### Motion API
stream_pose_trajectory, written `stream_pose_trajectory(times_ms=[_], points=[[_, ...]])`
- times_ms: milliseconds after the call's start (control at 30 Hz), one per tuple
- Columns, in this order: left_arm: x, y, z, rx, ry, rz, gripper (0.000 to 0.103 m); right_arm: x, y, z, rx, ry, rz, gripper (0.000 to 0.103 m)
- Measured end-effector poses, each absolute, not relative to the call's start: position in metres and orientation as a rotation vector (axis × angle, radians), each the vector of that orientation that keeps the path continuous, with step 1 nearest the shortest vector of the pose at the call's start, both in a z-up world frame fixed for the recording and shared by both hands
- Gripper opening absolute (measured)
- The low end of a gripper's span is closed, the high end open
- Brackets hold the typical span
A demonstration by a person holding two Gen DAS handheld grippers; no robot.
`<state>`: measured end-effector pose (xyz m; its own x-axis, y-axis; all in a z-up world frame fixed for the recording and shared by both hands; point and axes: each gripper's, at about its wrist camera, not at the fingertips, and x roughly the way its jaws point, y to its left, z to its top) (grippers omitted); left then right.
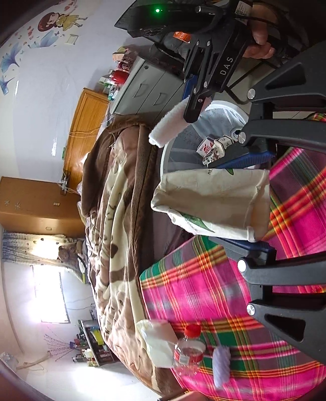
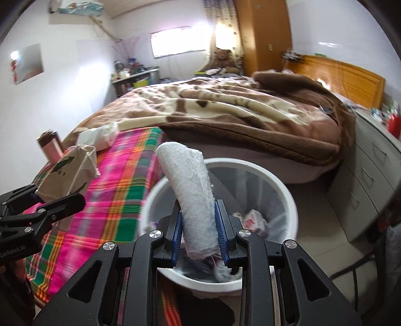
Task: Collect trash
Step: 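Carry the cloth bag and foam roll over the wastebasket and open both tools, then move both open tools back toward the bottle and lavender foam sleeve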
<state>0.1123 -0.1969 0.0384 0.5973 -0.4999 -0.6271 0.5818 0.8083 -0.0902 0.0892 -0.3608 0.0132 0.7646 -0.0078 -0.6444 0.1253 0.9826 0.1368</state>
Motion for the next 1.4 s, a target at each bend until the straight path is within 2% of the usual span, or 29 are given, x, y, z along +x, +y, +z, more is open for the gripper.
stream_pose_trajectory(times_ms=[500, 767, 1000, 1100, 1200, 1400], points=[[0.124, -0.241, 0.032, 0.154, 0.711, -0.661, 0.052, 0.087, -0.391, 0.001, 0.189, 0.739, -0.191, 0.026], [0.129, -0.261, 0.025, 0.178, 0.736, -0.675, 0.058, 0.091, -0.399, -0.006, 0.208, 0.769, -0.21, 0.026], [0.132, -0.267, 0.024, 0.178, 0.741, -0.687, 0.069, 0.091, -0.406, -0.011, 0.225, 0.794, -0.236, 0.027], [0.132, -0.266, 0.025, 0.176, 0.741, -0.686, 0.075, 0.092, -0.407, -0.011, 0.231, 0.797, -0.236, 0.034], [0.132, -0.265, 0.025, 0.174, 0.741, -0.683, 0.077, 0.092, -0.408, -0.011, 0.237, 0.796, -0.227, 0.054], [0.13, -0.258, 0.028, 0.17, 0.736, -0.677, 0.077, 0.09, -0.403, -0.007, 0.225, 0.785, -0.216, 0.056]])
